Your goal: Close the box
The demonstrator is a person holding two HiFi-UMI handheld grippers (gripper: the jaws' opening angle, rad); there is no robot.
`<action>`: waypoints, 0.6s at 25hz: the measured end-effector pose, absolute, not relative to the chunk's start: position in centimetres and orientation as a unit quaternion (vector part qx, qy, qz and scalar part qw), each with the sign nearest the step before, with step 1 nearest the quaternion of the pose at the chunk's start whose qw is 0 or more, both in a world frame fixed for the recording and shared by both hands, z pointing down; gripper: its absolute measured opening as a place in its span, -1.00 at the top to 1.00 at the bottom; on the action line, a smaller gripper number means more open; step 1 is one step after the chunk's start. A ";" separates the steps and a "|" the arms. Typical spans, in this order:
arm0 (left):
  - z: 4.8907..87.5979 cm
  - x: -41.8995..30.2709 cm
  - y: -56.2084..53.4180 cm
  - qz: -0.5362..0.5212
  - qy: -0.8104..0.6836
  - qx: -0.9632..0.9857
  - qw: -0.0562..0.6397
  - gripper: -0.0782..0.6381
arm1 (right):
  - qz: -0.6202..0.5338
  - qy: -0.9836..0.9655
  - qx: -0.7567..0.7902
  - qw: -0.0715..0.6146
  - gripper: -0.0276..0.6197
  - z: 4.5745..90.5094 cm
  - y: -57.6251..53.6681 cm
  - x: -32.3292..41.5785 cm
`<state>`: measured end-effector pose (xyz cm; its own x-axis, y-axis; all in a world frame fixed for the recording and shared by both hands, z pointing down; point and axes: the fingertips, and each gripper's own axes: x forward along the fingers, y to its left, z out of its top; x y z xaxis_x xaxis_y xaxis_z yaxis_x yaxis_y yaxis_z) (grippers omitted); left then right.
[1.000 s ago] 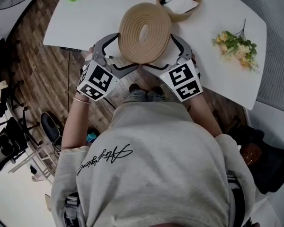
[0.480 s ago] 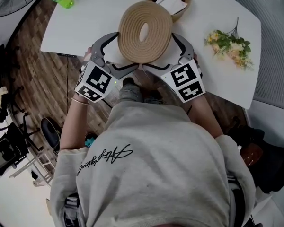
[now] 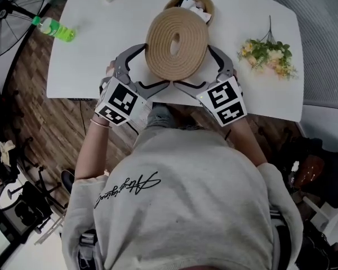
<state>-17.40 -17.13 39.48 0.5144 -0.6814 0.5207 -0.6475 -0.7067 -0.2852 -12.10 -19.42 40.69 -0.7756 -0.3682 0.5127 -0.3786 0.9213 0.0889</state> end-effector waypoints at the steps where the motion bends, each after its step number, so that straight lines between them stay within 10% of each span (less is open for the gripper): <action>1: 39.3 -17.6 -17.6 -0.311 0.374 -0.873 0.031 -0.58 | 0.012 -0.941 0.207 0.268 -0.91 40.6 -19.8 -12.3; 15: 38.7 -19.1 -23.3 -0.296 0.303 -0.904 0.053 -0.58 | 0.024 -0.920 0.285 0.268 -0.91 39.7 -24.7 -13.5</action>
<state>-19.09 -23.32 38.69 0.6411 -0.5789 0.5038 -0.5161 -0.8111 -0.2752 -13.48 -24.66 39.72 -0.6946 -0.5112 0.5063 -0.5372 0.8366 0.1077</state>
